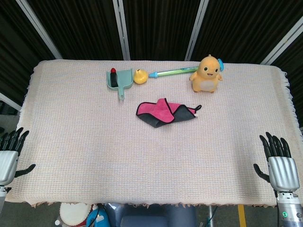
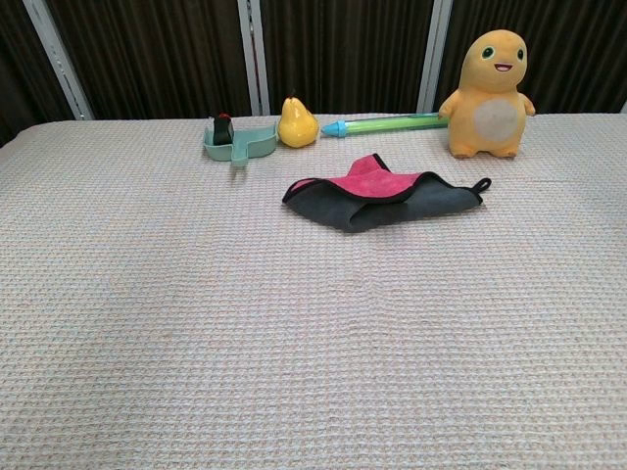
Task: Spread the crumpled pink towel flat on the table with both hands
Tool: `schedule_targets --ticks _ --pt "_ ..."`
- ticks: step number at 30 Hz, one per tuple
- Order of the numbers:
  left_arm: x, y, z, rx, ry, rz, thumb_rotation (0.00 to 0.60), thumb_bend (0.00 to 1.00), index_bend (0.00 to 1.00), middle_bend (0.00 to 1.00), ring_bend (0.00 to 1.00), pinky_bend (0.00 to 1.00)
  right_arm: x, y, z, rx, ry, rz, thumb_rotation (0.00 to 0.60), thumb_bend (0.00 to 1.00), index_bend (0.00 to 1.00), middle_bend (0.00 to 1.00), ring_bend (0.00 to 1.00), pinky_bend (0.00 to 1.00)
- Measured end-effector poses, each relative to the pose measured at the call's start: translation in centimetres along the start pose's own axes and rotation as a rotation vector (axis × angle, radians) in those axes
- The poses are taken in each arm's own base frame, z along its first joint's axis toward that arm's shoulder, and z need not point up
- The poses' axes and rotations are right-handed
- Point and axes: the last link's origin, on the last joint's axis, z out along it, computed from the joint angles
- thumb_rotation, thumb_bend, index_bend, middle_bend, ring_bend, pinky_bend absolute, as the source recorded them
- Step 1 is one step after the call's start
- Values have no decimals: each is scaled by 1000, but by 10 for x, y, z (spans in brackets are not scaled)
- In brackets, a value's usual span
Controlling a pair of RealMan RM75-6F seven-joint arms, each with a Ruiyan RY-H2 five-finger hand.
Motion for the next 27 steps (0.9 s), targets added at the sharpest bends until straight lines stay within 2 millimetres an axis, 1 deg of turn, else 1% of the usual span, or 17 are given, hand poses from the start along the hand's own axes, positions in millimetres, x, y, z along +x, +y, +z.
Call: schedule_targets --ticks 15,20,24,27 --pt "0 0 2 1 2 0 600 0 0 0 0 0 -1 -1 1 3 5 -11 600 301 0 0 0 36" --pt "0 1 2 -3 7 2 600 0 0 0 0 0 -1 -4 3 17 34 2 600 302 0 0 0 36" --pt "0 -1 2 5 16 2 600 0 0 0 0 0 -3 -10 9 50 73 25 600 302 68 30 0 36" --pt "1 -2 3 12 25 6 600 0 0 0 0 0 -6 -16 18 72 93 55 600 302 113 51 0 36"
